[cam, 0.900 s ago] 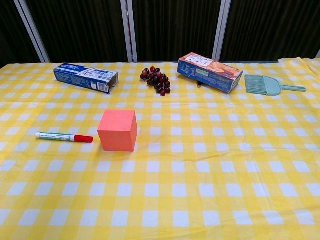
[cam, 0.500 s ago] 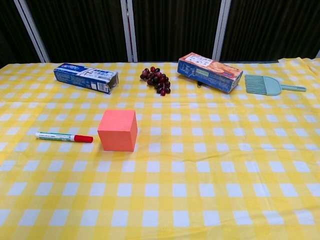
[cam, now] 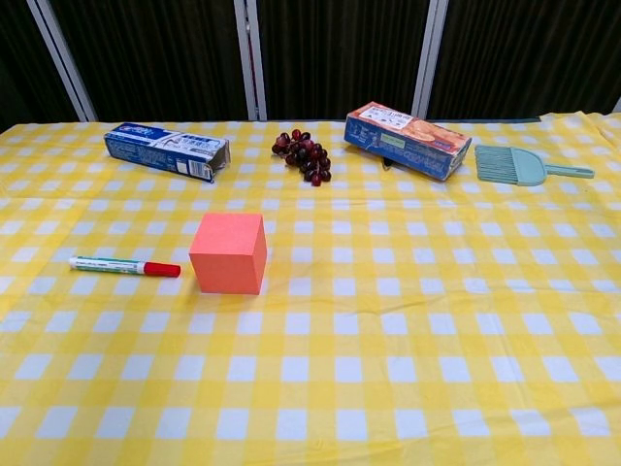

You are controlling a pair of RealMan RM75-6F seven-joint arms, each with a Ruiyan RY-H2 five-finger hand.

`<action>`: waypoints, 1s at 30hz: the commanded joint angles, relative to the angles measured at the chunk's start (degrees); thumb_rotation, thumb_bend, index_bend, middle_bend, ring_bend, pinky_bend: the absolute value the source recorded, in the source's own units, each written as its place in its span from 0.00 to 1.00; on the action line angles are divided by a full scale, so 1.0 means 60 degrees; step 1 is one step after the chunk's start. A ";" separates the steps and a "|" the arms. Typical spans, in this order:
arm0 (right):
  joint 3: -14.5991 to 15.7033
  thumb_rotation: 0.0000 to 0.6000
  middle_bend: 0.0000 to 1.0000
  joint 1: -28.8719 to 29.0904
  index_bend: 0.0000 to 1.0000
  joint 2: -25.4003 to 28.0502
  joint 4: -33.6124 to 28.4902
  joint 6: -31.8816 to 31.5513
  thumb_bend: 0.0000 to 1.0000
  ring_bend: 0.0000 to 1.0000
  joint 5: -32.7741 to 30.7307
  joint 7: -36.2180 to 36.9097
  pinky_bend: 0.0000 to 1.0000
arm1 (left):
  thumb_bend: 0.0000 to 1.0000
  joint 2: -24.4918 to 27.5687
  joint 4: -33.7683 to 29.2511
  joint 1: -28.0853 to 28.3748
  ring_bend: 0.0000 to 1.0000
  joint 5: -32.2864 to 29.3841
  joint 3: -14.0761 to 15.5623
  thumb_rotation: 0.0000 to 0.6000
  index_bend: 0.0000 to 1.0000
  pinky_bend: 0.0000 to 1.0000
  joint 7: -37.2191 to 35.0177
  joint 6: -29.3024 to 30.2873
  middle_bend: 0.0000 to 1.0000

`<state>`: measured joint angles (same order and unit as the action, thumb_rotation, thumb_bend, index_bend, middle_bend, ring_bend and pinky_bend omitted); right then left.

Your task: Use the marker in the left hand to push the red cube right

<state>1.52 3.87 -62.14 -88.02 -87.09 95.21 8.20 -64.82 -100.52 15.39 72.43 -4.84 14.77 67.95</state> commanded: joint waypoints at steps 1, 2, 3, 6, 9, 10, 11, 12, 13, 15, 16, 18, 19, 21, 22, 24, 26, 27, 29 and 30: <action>0.0002 1.00 0.00 0.0012 0.00 0.0008 0.0015 0.0003 0.34 0.00 0.0018 0.0027 0.05 | 0.18 -0.0655 0.0555 0.0759 0.00 -0.0942 -0.0501 1.00 0.40 0.00 0.0659 -0.0789 0.05; 0.0006 1.00 0.00 0.0013 0.00 0.0011 0.0014 0.0010 0.34 0.00 0.0017 0.0043 0.05 | 0.18 -0.0865 0.0697 0.0960 0.00 -0.1232 -0.0609 1.00 0.42 0.00 0.0821 -0.0991 0.06; 0.0006 1.00 0.00 0.0012 0.00 0.0010 0.0014 0.0004 0.34 0.00 0.0021 0.0054 0.05 | 0.19 -0.1007 0.0797 0.1083 0.00 -0.1404 -0.0674 1.00 0.45 0.01 0.0938 -0.1091 0.08; 0.0000 1.00 0.00 0.0017 0.00 0.0005 0.0028 -0.0009 0.34 0.00 0.0031 0.0078 0.05 | 0.20 -0.1484 0.1157 0.1471 0.00 -0.1846 -0.0793 1.00 0.46 0.01 0.1353 -0.1399 0.08; -0.0013 1.00 0.00 0.0019 0.00 0.0013 0.0035 -0.0005 0.34 0.00 0.0005 0.0107 0.05 | 0.20 -0.2080 0.1634 0.1884 0.00 -0.2372 -0.0902 1.00 0.46 0.01 0.1784 -0.1713 0.08; -0.0015 1.00 0.00 0.0014 0.00 0.0012 0.0036 -0.0011 0.34 0.00 -0.0004 0.0126 0.05 | 0.20 -0.2262 0.1785 0.2000 0.00 -0.2545 -0.0934 1.00 0.46 0.01 0.1920 -0.1776 0.08; -0.0019 1.00 0.00 0.0011 0.00 0.0013 0.0040 -0.0018 0.34 0.00 -0.0012 0.0150 0.05 | 0.21 -0.2490 0.1985 0.2150 0.00 -0.2771 -0.0965 1.00 0.47 0.01 0.2127 -0.1835 0.08; -0.0023 1.00 0.00 0.0011 0.00 0.0018 0.0042 -0.0021 0.34 0.00 -0.0019 0.0171 0.05 | 0.21 -0.2682 0.2155 0.2281 0.00 -0.2963 -0.0986 1.00 0.47 0.01 0.2317 -0.1870 0.08; -0.0024 1.00 0.00 0.0011 0.00 0.0022 0.0045 -0.0023 0.34 0.00 -0.0019 0.0183 0.05 | 0.22 -0.2795 0.2253 0.2360 0.00 -0.3075 -0.0999 1.00 0.47 0.01 0.2427 -0.1886 0.09; -0.0027 1.00 0.00 0.0010 0.00 0.0028 0.0054 -0.0035 0.34 0.00 -0.0015 0.0211 0.04 | 0.23 -0.3088 0.2528 0.2581 0.00 -0.3350 -0.1025 1.00 0.47 0.01 0.2716 -0.1928 0.09; -0.0027 1.00 0.00 0.0010 0.00 0.0028 0.0055 -0.0036 0.34 0.00 -0.0016 0.0217 0.04 | 0.23 -0.3175 0.2607 0.2652 0.00 -0.3430 -0.1043 1.00 0.48 0.01 0.2789 -0.1937 0.09; -0.0025 1.00 0.00 0.0007 0.00 0.0030 0.0055 -0.0040 0.34 0.00 -0.0015 0.0235 0.05 | 0.24 -0.3400 0.2815 0.2841 0.00 -0.3644 -0.1096 1.00 0.48 0.01 0.2962 -0.1961 0.09; -0.0025 1.00 0.00 0.0007 0.00 0.0031 0.0057 -0.0042 0.34 0.00 -0.0013 0.0239 0.05 | 0.24 -0.3455 0.2881 0.2905 0.00 -0.3710 -0.1109 1.00 0.48 0.01 0.3020 -0.1980 0.09; -0.0024 1.00 0.00 0.0006 0.00 0.0031 0.0061 -0.0046 0.34 0.00 -0.0008 0.0248 0.05 | 0.25 -0.3582 0.3038 0.3073 0.00 -0.3852 -0.1141 1.00 0.48 0.01 0.3163 -0.2041 0.09; -0.0023 1.00 0.00 0.0005 0.00 0.0032 0.0058 -0.0048 0.34 0.00 -0.0008 0.0255 0.05 | 0.26 -0.3643 0.3105 0.3158 0.00 -0.3926 -0.1149 1.00 0.48 0.01 0.3223 -0.2083 0.09; -0.0026 1.00 0.00 0.0006 0.00 0.0030 0.0057 -0.0052 0.34 0.00 -0.0006 0.0257 0.04 | 0.26 -0.3742 0.3208 0.3309 0.00 -0.4038 -0.1130 1.00 0.48 0.01 0.3338 -0.2167 0.09; -0.0027 1.00 0.00 0.0007 0.00 0.0030 0.0051 -0.0058 0.34 0.00 -0.0001 0.0258 0.05 | 0.26 -0.3806 0.3259 0.3417 0.00 -0.4120 -0.1098 1.00 0.48 0.01 0.3404 -0.2252 0.09; -0.0025 1.00 0.00 0.0005 0.00 0.0033 0.0048 -0.0061 0.34 0.00 0.0003 0.0259 0.05 | 0.26 -0.3848 0.3290 0.3473 0.00 -0.4155 -0.1073 1.00 0.48 0.01 0.3450 -0.2274 0.09; -0.0024 1.00 0.00 0.0003 0.00 0.0035 0.0046 -0.0065 0.34 0.00 0.0006 0.0264 0.05 | 0.27 -0.3924 0.3347 0.3561 0.00 -0.4233 -0.1024 1.00 0.48 0.01 0.3525 -0.2291 0.09; -0.0023 1.00 0.00 0.0002 0.00 0.0036 0.0046 -0.0067 0.34 0.00 0.0006 0.0267 0.05 | 0.27 -0.3952 0.3368 0.3593 0.00 -0.4268 -0.1006 1.00 0.48 0.01 0.3558 -0.2301 0.09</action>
<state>1.38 3.88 -61.92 -87.75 -87.49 95.24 9.80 -88.41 -80.44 36.81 46.95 -10.99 35.99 54.23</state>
